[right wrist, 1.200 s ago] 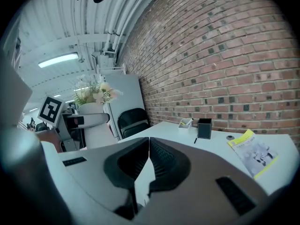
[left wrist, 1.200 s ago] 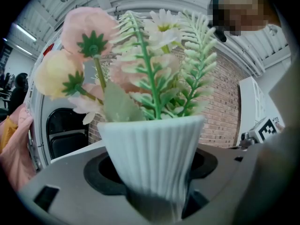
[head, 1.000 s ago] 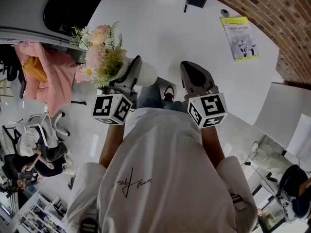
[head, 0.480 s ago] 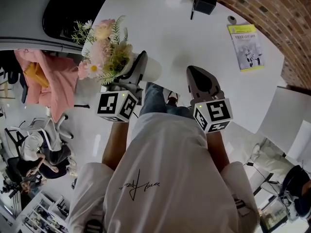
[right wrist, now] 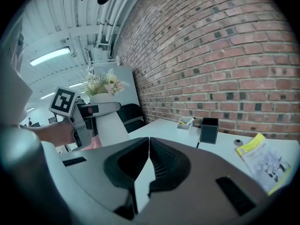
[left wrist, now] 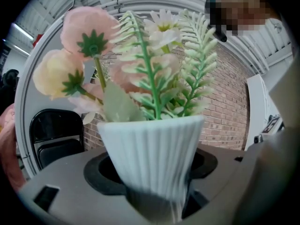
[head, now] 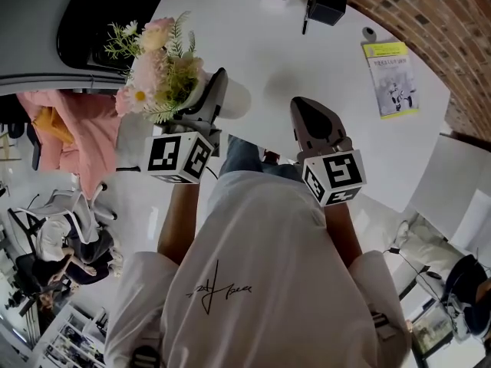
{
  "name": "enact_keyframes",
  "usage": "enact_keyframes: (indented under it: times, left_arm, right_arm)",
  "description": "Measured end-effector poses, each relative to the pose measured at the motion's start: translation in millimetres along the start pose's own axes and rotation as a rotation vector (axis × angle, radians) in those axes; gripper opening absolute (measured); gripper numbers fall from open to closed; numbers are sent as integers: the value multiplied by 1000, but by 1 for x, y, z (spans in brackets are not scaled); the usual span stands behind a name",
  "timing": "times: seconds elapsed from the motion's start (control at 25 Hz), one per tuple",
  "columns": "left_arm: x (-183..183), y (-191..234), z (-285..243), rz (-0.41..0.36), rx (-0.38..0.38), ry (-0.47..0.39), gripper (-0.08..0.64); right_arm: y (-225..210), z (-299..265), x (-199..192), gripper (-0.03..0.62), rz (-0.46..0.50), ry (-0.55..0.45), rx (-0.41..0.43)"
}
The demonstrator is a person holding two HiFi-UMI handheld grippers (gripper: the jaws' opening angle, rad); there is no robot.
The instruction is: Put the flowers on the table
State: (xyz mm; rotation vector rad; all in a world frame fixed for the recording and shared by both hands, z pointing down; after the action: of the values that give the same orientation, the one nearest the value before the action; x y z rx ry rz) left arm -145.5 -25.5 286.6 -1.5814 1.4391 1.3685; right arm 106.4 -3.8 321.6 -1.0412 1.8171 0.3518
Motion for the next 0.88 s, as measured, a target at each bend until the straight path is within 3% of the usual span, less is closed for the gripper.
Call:
enact_keyframes:
  times: [0.52,0.88]
  left_arm:
    - [27,43,-64,-10,-10,45,351]
    - [30,68,-85,-24,-27,61,351]
  right_arm:
    - [-19,-58,41,26,-34,-9,-3]
    - [-25,-80,46,25,-62,-2,-44]
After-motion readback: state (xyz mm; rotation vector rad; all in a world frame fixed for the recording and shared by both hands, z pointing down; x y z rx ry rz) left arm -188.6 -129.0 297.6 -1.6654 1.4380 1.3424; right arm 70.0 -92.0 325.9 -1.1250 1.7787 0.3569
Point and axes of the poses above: the fingertips, and each gripper's own axes: z backward along the fingers, y to its left, x out of its top, the point moved 9 cm from there along z, backward along the fingers, and after that the axes turned 7 degrees about y, right-handed, at the moved point
